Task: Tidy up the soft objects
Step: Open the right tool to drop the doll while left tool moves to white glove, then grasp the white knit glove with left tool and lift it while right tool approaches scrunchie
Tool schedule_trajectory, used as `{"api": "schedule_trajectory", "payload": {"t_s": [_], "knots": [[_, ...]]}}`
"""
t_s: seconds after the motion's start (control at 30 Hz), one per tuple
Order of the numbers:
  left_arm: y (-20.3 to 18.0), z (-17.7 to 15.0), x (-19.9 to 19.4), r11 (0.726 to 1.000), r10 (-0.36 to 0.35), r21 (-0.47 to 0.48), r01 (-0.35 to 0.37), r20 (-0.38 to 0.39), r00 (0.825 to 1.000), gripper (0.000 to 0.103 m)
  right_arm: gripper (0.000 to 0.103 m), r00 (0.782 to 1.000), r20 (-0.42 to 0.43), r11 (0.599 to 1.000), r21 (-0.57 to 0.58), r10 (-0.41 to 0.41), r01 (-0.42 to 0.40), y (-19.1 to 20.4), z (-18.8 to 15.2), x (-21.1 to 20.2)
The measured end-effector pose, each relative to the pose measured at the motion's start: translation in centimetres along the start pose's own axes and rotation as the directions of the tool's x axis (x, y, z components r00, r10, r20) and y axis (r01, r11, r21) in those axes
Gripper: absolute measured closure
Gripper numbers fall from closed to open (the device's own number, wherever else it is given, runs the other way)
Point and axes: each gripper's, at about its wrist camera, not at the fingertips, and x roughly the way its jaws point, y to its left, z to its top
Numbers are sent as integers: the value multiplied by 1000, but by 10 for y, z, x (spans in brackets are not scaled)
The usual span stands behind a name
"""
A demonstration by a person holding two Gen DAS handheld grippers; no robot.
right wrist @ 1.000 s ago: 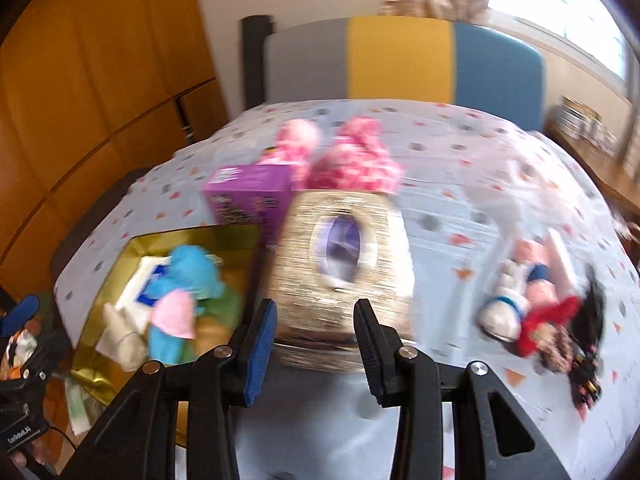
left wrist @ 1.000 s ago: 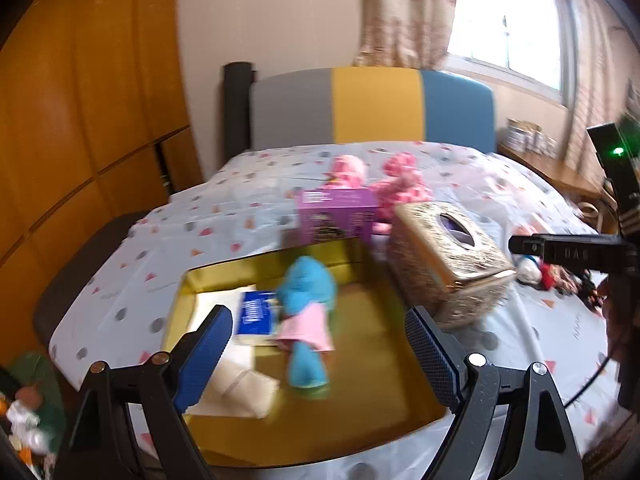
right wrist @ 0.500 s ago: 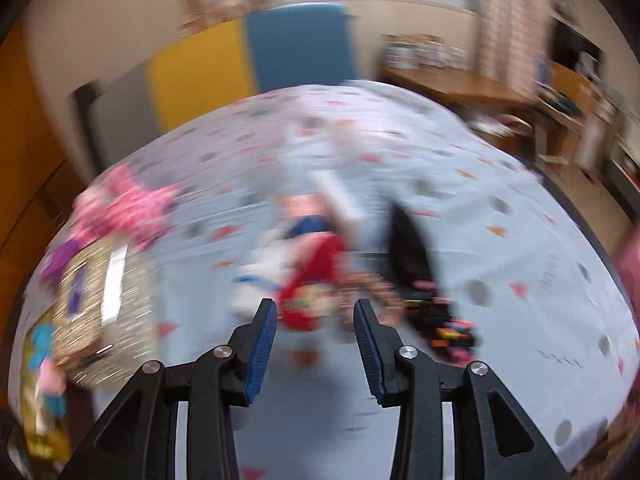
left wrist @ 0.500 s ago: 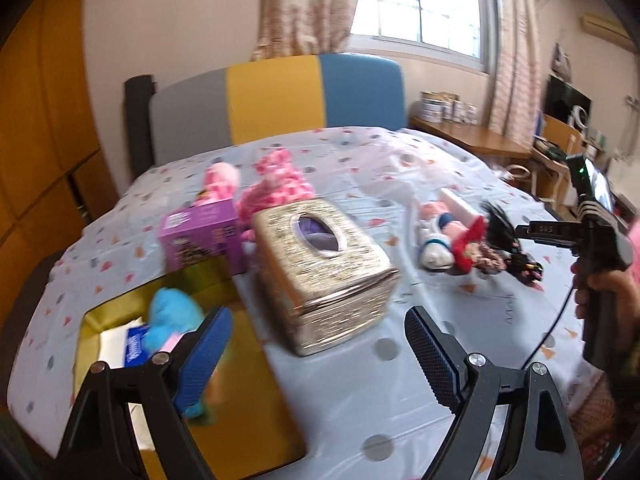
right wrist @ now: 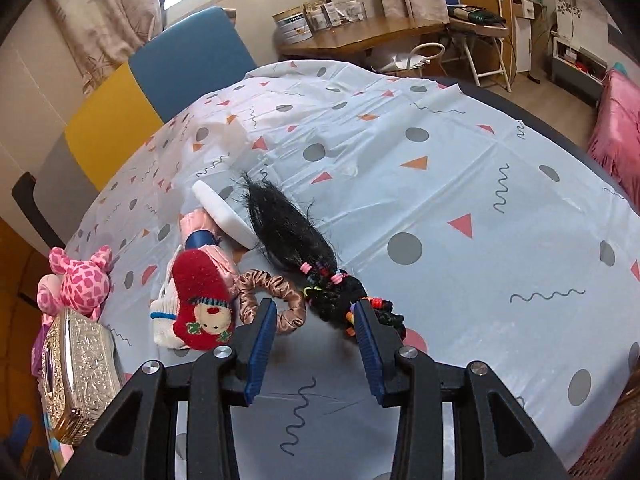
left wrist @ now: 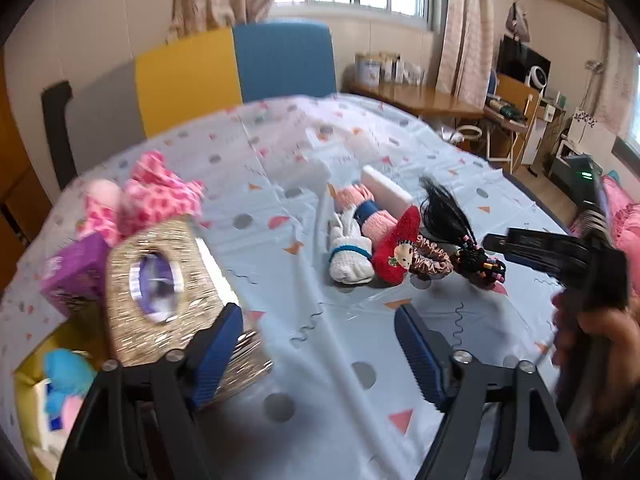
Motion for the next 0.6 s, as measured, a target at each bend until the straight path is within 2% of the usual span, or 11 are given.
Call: {"api": "schedule_trajectory", "payload": {"t_s": [0.17, 0.33, 0.6], "knots": [[-10, 22, 52, 999, -19, -29, 17, -97, 995, 49, 63, 1000, -7, 998, 53, 30, -29, -6, -1, 0], [-19, 39, 107, 999, 8, -34, -13, -166, 986, 50, 63, 998, -16, 995, 73, 67, -66, -8, 0, 0], [-18, 56, 172, 998, -12, -67, -4, -236, 972, 47, 62, 992, -37, 990, 78, 119, -116, -6, 0, 3]]}}
